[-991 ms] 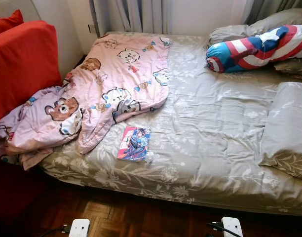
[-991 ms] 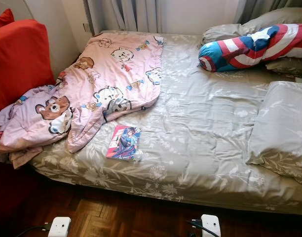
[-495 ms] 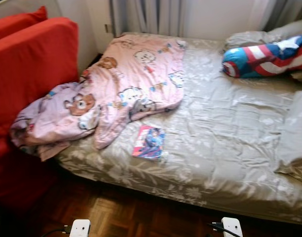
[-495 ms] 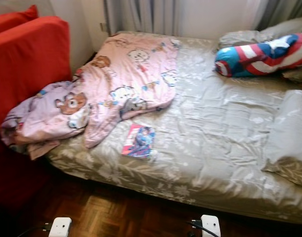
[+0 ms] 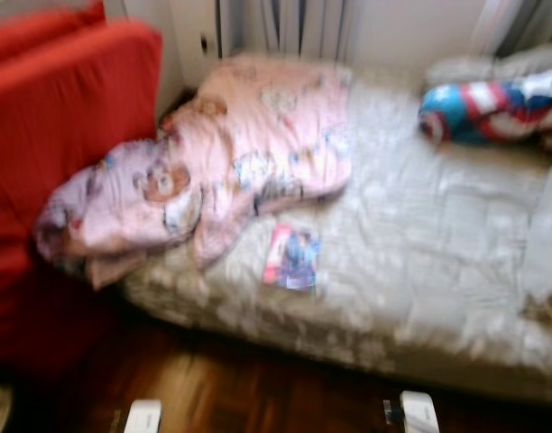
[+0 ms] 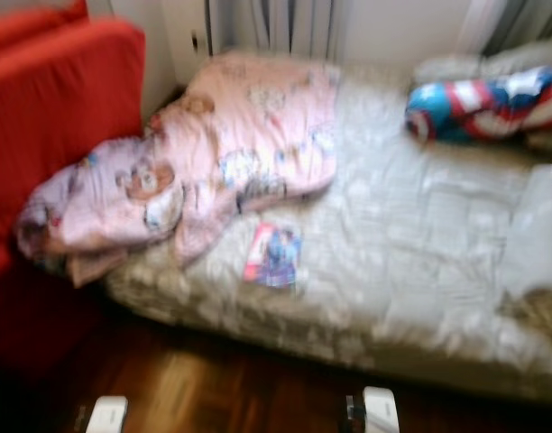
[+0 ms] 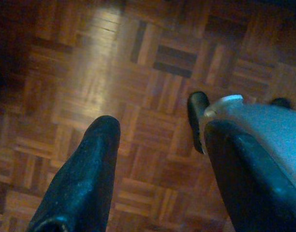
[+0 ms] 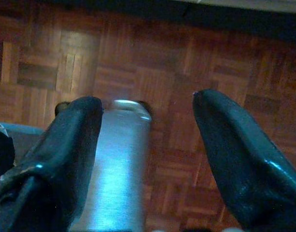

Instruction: Clean up the room

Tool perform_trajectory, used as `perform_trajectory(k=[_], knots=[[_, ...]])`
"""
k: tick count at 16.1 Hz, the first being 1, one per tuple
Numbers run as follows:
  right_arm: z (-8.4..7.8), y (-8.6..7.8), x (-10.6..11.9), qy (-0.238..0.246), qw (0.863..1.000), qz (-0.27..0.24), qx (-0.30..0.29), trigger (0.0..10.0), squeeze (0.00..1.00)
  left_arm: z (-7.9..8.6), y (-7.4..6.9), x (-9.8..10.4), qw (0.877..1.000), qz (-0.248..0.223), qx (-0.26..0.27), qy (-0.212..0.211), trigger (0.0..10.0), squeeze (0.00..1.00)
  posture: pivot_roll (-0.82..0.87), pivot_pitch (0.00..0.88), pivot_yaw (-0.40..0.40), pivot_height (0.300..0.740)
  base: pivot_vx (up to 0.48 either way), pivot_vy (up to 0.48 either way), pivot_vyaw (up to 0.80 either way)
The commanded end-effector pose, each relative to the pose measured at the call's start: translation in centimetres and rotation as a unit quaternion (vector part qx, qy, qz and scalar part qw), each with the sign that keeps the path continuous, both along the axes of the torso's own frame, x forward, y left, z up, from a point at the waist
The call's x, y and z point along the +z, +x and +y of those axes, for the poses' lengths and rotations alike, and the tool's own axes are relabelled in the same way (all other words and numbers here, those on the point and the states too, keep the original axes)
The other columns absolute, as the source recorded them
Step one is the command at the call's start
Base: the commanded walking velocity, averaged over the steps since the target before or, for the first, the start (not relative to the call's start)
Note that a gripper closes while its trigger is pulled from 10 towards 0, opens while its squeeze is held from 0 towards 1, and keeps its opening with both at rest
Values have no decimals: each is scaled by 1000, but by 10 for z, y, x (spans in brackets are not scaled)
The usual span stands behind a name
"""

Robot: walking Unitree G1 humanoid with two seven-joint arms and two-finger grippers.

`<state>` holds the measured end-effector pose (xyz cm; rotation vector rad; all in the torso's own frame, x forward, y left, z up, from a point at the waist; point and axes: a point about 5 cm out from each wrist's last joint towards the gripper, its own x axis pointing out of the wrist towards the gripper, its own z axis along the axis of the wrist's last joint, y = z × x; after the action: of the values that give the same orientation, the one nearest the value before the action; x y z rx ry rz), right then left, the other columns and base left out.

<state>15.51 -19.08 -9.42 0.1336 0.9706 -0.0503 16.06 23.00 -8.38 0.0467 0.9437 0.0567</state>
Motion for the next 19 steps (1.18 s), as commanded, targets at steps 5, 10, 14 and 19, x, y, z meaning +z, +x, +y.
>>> perform_trajectory(k=[5,10,14,19], knots=[[-5,-9,-3,-5,1000,16,-6,10000,0,-3,-8,-5,1000,18,3,-6,10000,0,1,124,-6,740,0,316,0],[-5,-9,-3,-4,1000,14,-5,10000,0,-2,-7,-4,1000,14,-5,0,10000,0,0,118,-2,740,0,0,0],[-4,-10,-3,-4,1000,14,-5,10000,0,-4,-4,-2,1000,1,-1,-9,10000,0,-2,111,0,740,0,0,0],[-4,-10,-3,-5,1000,12,2,10000,0,-6,-6,-4,1000,12,-11,-13,10000,0,-4,106,2,740,0,0,0]])
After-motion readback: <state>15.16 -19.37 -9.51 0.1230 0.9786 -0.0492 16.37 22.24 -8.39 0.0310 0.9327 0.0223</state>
